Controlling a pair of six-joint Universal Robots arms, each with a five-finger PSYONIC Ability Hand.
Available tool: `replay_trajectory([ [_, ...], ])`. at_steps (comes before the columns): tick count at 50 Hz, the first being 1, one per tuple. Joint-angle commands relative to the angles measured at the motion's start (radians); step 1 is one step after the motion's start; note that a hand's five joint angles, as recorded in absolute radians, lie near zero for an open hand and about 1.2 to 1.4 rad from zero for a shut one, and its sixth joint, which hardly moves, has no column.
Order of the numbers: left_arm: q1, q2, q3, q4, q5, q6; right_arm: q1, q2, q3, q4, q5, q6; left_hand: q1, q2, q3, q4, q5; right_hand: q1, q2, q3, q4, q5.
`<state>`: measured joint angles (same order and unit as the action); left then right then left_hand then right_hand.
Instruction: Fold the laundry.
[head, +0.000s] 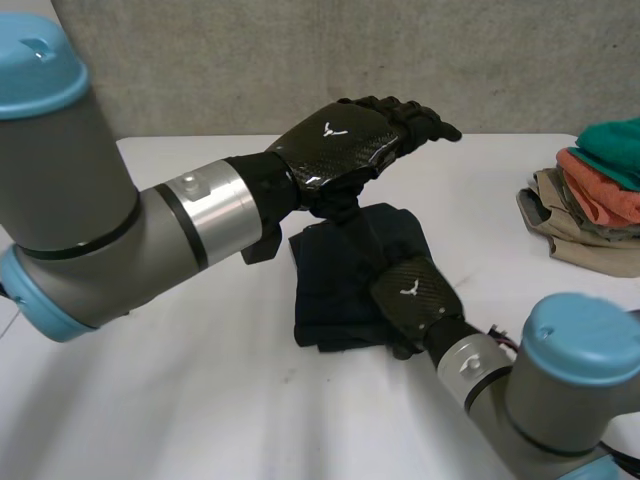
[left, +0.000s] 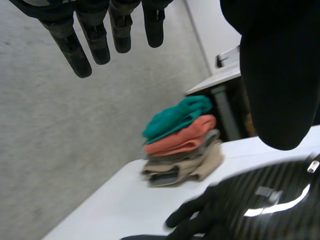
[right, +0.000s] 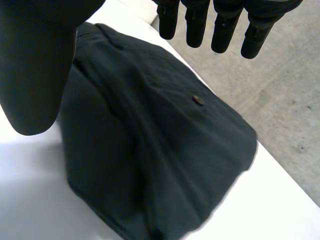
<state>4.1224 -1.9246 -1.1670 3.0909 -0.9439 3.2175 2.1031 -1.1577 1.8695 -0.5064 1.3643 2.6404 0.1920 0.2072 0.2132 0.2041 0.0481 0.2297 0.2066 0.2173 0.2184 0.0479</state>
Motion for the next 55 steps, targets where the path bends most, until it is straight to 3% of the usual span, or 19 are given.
replay_trajectory([
  [1, 0.022, 0.007, -0.005, -0.026, 0.076, -0.039, 0.018, 0.136, -0.038, -0.106, 0.007, -0.014, 0.022, 0.006, 0.000, 0.009, -0.009, -0.055, -0.032, -0.043, -0.044, -0.048],
  [17, 0.021, 0.009, -0.010, -0.023, 0.073, -0.041, 0.014, 0.228, -0.164, -0.213, 0.059, -0.031, 0.022, 0.006, 0.000, 0.009, -0.009, -0.054, -0.031, -0.041, -0.042, -0.046],
  [22, 0.021, 0.007, -0.019, -0.021, 0.057, -0.041, 0.011, 0.274, -0.222, -0.210, 0.058, -0.031, 0.022, 0.006, 0.000, 0.009, -0.009, 0.099, 0.122, 0.111, 0.110, 0.106],
  [26, 0.021, 0.006, -0.026, -0.021, 0.056, -0.041, 0.008, 0.299, -0.268, -0.208, 0.048, -0.030, 0.022, 0.006, 0.000, 0.009, -0.009, 0.441, 0.464, 0.454, 0.453, 0.449],
  [28, 0.021, 0.006, -0.028, -0.021, 0.056, -0.041, 0.008, 0.312, -0.300, -0.207, 0.042, -0.023, 0.024, 0.009, 0.003, 0.012, -0.006, 1.012, 1.035, 1.025, 1.024, 1.020],
  [29, 0.021, 0.007, -0.028, -0.021, 0.056, -0.041, 0.008, 0.316, -0.314, -0.207, 0.041, -0.019, 0.024, 0.009, 0.003, 0.012, -0.006, 1.165, 1.188, 1.177, 1.176, 1.172],
  [36, 0.027, 0.024, -0.019, -0.021, 0.036, -0.041, -0.031, 0.253, -0.456, -0.204, 0.052, 0.009, 0.024, 0.009, 0.003, 0.012, -0.006, 1.167, 1.190, 1.179, 1.178, 1.174],
  [44, 0.032, 0.079, -0.017, 0.003, 0.005, -0.045, -0.159, 0.144, -0.636, -0.204, 0.058, 0.085, 0.027, 0.012, 0.006, 0.015, -0.003, 1.167, 1.190, 1.179, 1.178, 1.174],
  [51, 0.029, 0.102, -0.033, 0.018, -0.001, -0.051, -0.362, 0.090, -0.756, -0.204, 0.018, 0.107, 0.027, 0.012, 0.006, 0.015, -0.003, 1.167, 1.190, 1.179, 1.178, 1.174],
  [55, 0.025, 0.104, -0.049, 0.018, -0.001, -0.051, -0.515, 0.089, -0.796, -0.205, -0.060, 0.196, 0.027, 0.012, 0.006, 0.015, -0.003, 1.167, 1.190, 1.179, 1.178, 1.174],
])
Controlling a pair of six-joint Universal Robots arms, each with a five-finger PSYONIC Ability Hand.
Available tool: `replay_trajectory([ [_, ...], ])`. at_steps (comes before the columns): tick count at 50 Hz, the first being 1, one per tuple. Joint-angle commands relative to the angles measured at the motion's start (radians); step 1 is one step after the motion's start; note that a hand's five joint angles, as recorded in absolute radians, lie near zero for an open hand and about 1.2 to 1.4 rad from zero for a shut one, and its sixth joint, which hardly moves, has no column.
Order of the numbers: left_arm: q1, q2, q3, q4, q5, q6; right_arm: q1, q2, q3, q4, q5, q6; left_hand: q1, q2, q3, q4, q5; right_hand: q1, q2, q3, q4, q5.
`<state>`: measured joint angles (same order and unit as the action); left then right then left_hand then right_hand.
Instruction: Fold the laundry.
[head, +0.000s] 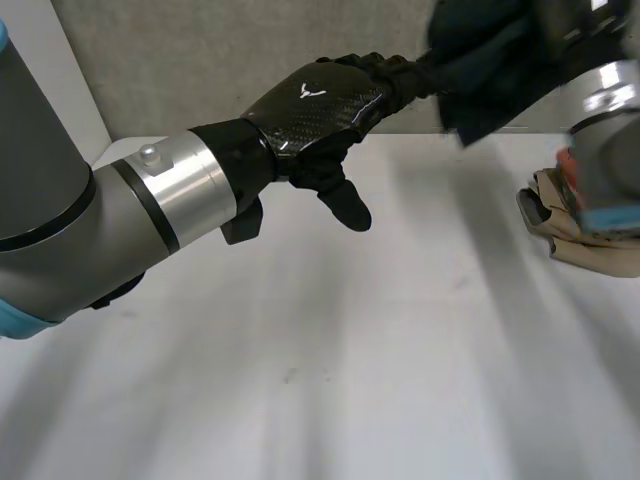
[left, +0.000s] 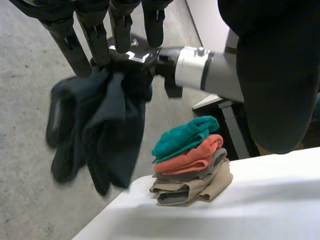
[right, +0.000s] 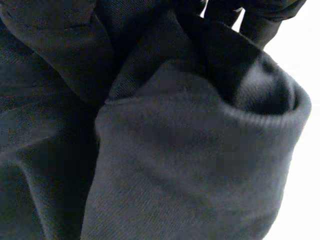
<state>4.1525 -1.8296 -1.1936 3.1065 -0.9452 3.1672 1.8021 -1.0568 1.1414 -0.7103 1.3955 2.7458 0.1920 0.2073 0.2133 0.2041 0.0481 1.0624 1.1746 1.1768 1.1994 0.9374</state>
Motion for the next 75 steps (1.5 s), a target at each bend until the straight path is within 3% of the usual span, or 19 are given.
replay_trajectory([
  [1, -0.005, 0.010, -0.027, 0.003, 0.002, -0.001, -0.249, -0.009, -0.071, -0.003, -0.113, 0.113, 0.027, 0.012, 0.006, 0.015, -0.003, 0.334, 0.222, 0.219, 0.197, 0.284],
  [6, -0.008, 0.004, -0.043, 0.004, 0.002, 0.000, -0.469, 0.096, -0.078, -0.041, -0.265, 0.271, 0.027, 0.012, 0.006, 0.015, -0.003, 0.334, 0.222, 0.219, 0.197, 0.284],
  [14, -0.009, -0.010, -0.064, 0.004, 0.002, 0.008, -0.601, 0.366, -0.069, -0.250, -0.547, 0.399, 0.027, 0.012, 0.006, 0.015, -0.003, 0.334, 0.222, 0.219, 0.197, 0.284],
  [17, -0.009, -0.016, -0.067, 0.004, 0.002, 0.008, -0.656, 0.402, -0.017, -0.265, -0.611, 0.396, 0.027, 0.012, 0.006, 0.015, -0.003, 0.334, 0.222, 0.219, 0.197, 0.284],
  [23, -0.014, -0.013, -0.069, 0.004, 0.000, 0.008, -0.676, 0.388, 0.047, -0.278, -0.648, 0.396, 0.030, 0.015, 0.009, 0.018, 0.000, 0.334, 0.222, 0.219, 0.197, 0.284],
  [30, -0.031, -0.010, -0.070, 0.004, 0.000, 0.005, -0.672, 0.322, 0.072, -0.250, -0.609, 0.399, 0.030, 0.015, 0.009, 0.018, 0.000, 0.300, 0.188, 0.186, 0.163, 0.250],
  [31, -0.032, -0.010, -0.070, 0.004, 0.000, 0.005, -0.672, 0.314, 0.077, -0.244, -0.601, 0.397, 0.030, 0.015, 0.009, 0.018, 0.000, 0.076, -0.036, -0.039, -0.061, 0.026],
  [32, -0.034, -0.010, -0.070, 0.004, 0.000, 0.005, -0.672, 0.304, 0.087, -0.224, -0.581, 0.397, 0.030, 0.015, 0.009, 0.018, 0.000, -0.342, -0.454, -0.456, -0.479, -0.392],
  [34, -0.040, -0.008, -0.072, 0.004, -0.001, 0.004, -0.672, 0.263, 0.104, -0.168, -0.543, 0.397, 0.030, 0.015, 0.009, 0.018, 0.000, -0.888, -1.000, -1.002, -1.025, -0.937],
  [42, -0.054, 0.006, -0.070, 0.004, 0.000, -0.001, -0.685, 0.120, 0.138, 0.129, -0.477, 0.364, 0.030, 0.015, 0.009, 0.018, 0.000, -0.888, -1.000, -1.002, -1.025, -0.937],
  [50, -0.061, 0.021, -0.070, 0.004, -0.001, -0.003, -0.768, -0.057, 0.211, 0.388, -0.452, 0.177, 0.030, 0.015, 0.009, 0.018, 0.000, -0.888, -1.000, -1.002, -1.025, -0.937],
  [54, -0.060, 0.030, -0.069, 0.004, -0.003, -0.004, -0.819, -0.132, 0.204, 0.508, -0.354, 0.074, 0.027, 0.012, 0.006, 0.015, -0.003, -0.888, -1.000, -1.002, -1.025, -0.937],
  [59, -0.058, 0.053, -0.052, 0.007, -0.010, -0.027, -0.827, -0.202, 0.163, 0.551, -0.146, -0.050, 0.039, 0.024, 0.018, 0.027, 0.008, -0.888, -1.000, -1.002, -1.025, -0.937],
  [63, -0.049, 0.088, -0.032, 0.024, -0.075, -0.070, -0.759, -0.273, 0.172, 0.514, -0.090, -0.035, 0.083, 0.068, 0.062, 0.071, 0.053, -0.888, -1.000, -1.002, -1.025, -0.937],
  [67, -0.032, 0.130, -0.020, 0.044, -0.226, -0.092, -0.577, -0.354, 0.216, 0.447, -0.108, 0.069, 0.069, 0.053, 0.047, 0.056, 0.038, -0.888, -1.000, -1.002, -1.025, -0.937],
  [68, -0.015, 0.148, -0.023, 0.047, -0.303, -0.085, -0.546, -0.368, 0.231, 0.436, -0.113, 0.092, 0.063, 0.047, 0.041, 0.051, 0.032, -0.888, -1.000, -1.002, -1.025, -0.937],
  [72, 0.053, 0.179, -0.049, 0.037, -0.455, -0.066, -0.411, -0.433, 0.325, 0.413, -0.132, 0.192, 0.022, 0.006, 0.000, 0.009, -0.009, -0.888, -1.000, -1.002, -1.025, -0.937],
  [75, 0.104, 0.187, -0.099, 0.021, -0.500, -0.040, -0.310, -0.469, 0.412, 0.411, -0.144, 0.257, 0.007, -0.008, -0.014, -0.005, -0.024, -0.888, -1.000, -1.002, -1.025, -0.937],
])
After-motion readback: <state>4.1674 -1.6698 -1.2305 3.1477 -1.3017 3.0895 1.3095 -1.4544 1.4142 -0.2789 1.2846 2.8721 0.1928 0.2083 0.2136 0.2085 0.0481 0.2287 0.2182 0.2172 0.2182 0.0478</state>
